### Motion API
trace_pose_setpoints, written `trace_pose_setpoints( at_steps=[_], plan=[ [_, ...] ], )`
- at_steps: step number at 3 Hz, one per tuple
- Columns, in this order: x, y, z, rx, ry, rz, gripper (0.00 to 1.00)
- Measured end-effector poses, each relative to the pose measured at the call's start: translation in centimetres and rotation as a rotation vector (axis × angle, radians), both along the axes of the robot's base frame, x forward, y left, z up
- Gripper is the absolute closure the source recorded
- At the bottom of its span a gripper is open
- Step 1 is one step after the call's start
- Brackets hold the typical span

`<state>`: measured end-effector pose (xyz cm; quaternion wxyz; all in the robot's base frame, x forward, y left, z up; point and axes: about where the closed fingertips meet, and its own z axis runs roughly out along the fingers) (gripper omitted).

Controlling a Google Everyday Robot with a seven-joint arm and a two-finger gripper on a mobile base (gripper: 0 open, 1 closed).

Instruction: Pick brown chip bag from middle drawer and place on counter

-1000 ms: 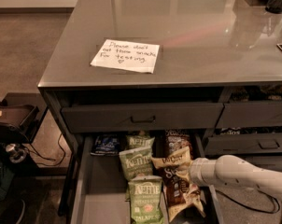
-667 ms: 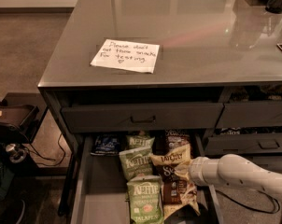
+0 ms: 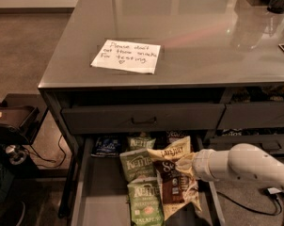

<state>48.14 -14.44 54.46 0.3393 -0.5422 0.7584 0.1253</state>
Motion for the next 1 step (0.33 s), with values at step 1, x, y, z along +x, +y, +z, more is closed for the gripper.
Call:
trace_pose_setpoints(
  at_steps=[1],
  plan=[
    [-0.75,1.1,5.63,-0.012,-0.026,0.054,1.0]
  ],
)
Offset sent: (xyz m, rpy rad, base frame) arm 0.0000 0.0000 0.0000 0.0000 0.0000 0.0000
